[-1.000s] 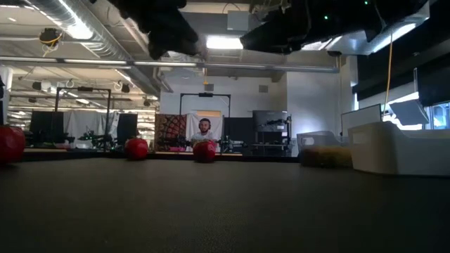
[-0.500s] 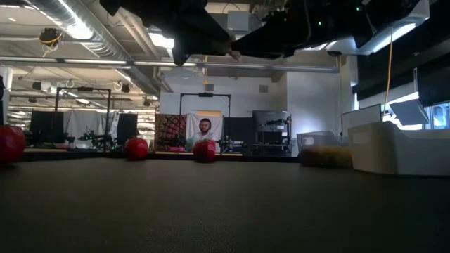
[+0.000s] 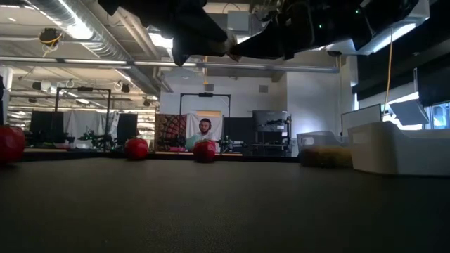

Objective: Sort produce into baskets
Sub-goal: Put the garlic into the white bin

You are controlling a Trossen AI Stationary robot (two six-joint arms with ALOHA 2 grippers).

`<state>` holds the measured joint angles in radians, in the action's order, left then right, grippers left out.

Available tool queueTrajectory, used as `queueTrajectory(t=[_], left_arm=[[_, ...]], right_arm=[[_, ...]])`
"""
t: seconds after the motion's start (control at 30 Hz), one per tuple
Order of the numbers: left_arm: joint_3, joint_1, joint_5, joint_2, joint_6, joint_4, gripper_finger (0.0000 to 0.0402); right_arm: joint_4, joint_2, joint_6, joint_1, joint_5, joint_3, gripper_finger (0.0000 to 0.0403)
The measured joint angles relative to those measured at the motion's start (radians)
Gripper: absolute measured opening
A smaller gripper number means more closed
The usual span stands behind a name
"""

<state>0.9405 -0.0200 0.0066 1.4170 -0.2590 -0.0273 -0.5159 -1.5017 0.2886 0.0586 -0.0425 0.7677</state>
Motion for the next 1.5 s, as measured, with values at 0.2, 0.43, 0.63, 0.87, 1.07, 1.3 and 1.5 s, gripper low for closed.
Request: queueTrajectory(t=[0.2, 0.43, 0.63, 0.87, 1.07, 1.3, 1.5], left_arm=[[0.002, 0.001, -0.011, 0.000, 0.002, 0.000, 0.0220], [0.002, 0.001, -0.011, -0.055, 0.036, -0.157, 0.0267], [0.002, 0.001, -0.020, -0.074, 0.037, -0.282, 0.0269], [0.002, 0.001, -0.070, -0.064, 0.030, -0.310, 0.0269], [0.002, 0.001, -0.090, -0.064, 0.030, -0.303, 0.0269], [0.002, 0.001, -0.090, -0.064, 0.030, -0.303, 0.0269], [0.002, 0.001, -0.090, -0.064, 0.030, -0.302, 0.0269]], right_arm=[[0.010, 0.001, 0.003, 0.000, -0.006, 0.000, 0.0018], [0.160, 0.106, 0.008, 0.000, -0.056, 0.001, 0.0014], [0.457, 0.281, -0.048, 0.001, -0.118, 0.000, 0.0019], [0.867, 0.500, -0.238, 0.001, -0.142, 0.000, 0.0019], [1.175, 0.661, -0.453, 0.001, -0.148, 0.000, 0.0019], [1.483, 0.772, -0.770, 0.001, -0.111, -0.002, 0.0019], [1.584, 0.792, -0.954, 0.001, -0.028, -0.070, 0.0019]])
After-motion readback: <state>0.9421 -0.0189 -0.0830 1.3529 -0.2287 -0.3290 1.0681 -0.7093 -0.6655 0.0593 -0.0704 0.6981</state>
